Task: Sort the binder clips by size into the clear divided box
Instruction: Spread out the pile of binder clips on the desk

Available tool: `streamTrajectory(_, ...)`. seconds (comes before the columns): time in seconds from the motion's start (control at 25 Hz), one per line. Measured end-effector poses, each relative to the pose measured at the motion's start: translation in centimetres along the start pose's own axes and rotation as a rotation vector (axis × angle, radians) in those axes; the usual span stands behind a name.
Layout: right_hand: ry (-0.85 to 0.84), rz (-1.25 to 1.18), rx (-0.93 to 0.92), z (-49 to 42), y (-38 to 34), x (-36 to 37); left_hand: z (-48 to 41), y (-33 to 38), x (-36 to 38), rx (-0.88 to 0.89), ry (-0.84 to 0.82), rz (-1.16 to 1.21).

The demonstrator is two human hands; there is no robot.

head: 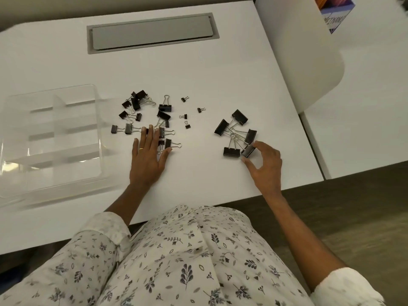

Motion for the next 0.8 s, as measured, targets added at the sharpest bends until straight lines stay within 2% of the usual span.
streamTrajectory(0.24, -0.057, 0.002, -0.068, 0.4, 0.1, 0.6, 0.0, -0.1, 0.1, 0.003, 0.024, 0.011)
streamTrajectory(0.44, -0.008, -0.012, -0.137, 0.2, -1.3, -0.4, -0.1, 0.2, 0.2, 0.017, 0.032, 0.003)
streamTrajectory(0.6, 0.021, -0.072, -0.217, -1.1, -5.5, -0.2, -0.2, 0.2, 0.3, 0.016, 0.013, 0.0)
streamTrajectory(0.72, -0.052, -0.108, -0.281, -3.4, -9.7, 2.2, -0.9, 0.1, -0.7, 0.024, 0.047, 0.047)
streamTrajectory(0.8, -0.186, -0.079, -0.347, -5.6, -12.5, 5.4, -1.8, -0.2, -2.2, 0.006, 0.092, 0.112)
Point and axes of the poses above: each hand's wrist, its own z-axis away from the middle knuckle, its own x-axis out of the palm, y = z × x, the point moved 10 cm from there along -z, towards the middle knuckle, and after that the axes turned 11 degrees about -y, right-handed, at the moved point
